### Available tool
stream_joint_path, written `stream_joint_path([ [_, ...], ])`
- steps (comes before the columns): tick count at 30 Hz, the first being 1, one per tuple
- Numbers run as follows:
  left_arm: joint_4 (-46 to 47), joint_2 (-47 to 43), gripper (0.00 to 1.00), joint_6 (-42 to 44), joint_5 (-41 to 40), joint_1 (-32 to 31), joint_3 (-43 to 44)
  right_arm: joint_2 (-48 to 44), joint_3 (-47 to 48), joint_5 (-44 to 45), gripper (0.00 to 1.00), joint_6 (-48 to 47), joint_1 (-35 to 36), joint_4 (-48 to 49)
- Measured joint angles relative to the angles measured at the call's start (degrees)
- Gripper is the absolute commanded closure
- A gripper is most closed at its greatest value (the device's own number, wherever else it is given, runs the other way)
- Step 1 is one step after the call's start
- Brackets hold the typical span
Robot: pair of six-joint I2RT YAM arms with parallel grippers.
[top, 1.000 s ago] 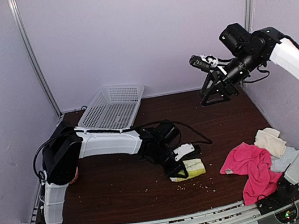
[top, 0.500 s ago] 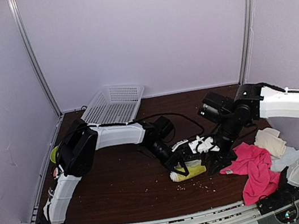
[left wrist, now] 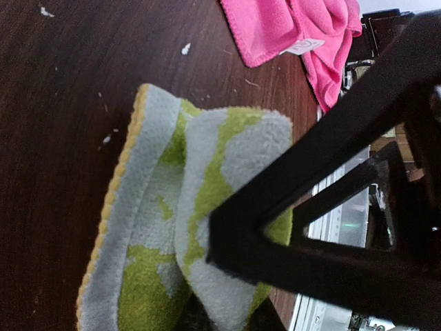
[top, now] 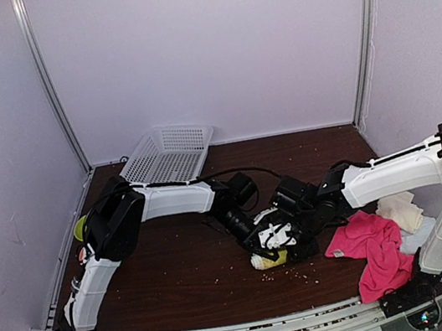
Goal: Roll the towels
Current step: Roll the towel at the center of the board.
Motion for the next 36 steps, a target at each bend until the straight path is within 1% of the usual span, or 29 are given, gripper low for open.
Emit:
stream_joint_path([
  [1, 0.0, 0.0, 0.85, 0.0, 0.02, 0.02, 0.0, 0.72, -0.04, 0.33, 0.46, -0.15, 0.04, 0.92],
  [3, -0.04, 0.0, 0.82, 0.0, 0.0, 0.02, 0.0, 2.21, -0.44, 0.87, 0.53, -0.46, 0.07, 3.15],
  [6, -0.11, 0.0, 0.75, 0.0, -0.17, 0.13, 0.0, 3.87, -1.22, 1.29, 0.68, -1.38, 0.11, 5.46],
  [8, 0.09, -0.07, 0.74, -0.31, -0.68, 0.37, -0.11, 4.76, -1.31, 1.6, 0.75, -1.9, 0.17, 6.1],
  [10, 0.79, -0.66, 0.67, -0.57, -1.33, 0.55, -0.85, 4.81, -1.31, 1.53, 0.81, -2.01, 0.17, 6.29],
  [12, 3.06, -2.56, 0.61, -1.25, -2.93, 0.83, -3.5, 4.83, -1.31, 1.42, 0.84, -1.99, 0.15, 6.88],
  [17, 9.05, -11.21, 0.53, -2.75, -10.93, 2.25, -13.66, 5.35, -1.18, -0.74, 0.87, -1.75, -0.59, 7.72],
  [23, 15.17, -23.89, 0.47, -2.97, -21.81, 4.94, -24.35, 8.37, 3.17, -8.55, 0.9, -1.68, -5.03, 3.43],
  [28, 20.9, -33.9, 0.46, -2.93, -28.87, 5.22, -33.62, 14.78, 11.37, -18.6, 0.91, -1.57, -10.36, -5.4],
  [30, 24.02, -38.6, 0.47, -2.29, -31.34, 4.98, -38.16, 18.27, 15.39, -23.37, 0.91, -1.75, -12.72, -9.84],
  [33, 28.89, -46.66, 0.47, 0.74, -35.39, 3.87, -45.09, 23.43, 21.05, -29.73, 0.91, -2.29, -15.76, -16.33],
  [36, 32.33, -51.82, 0.44, 5.68, -39.15, 0.46, -48.39, 28.2, 25.81, -35.3, 0.91, -2.99, -17.92, -22.21],
])
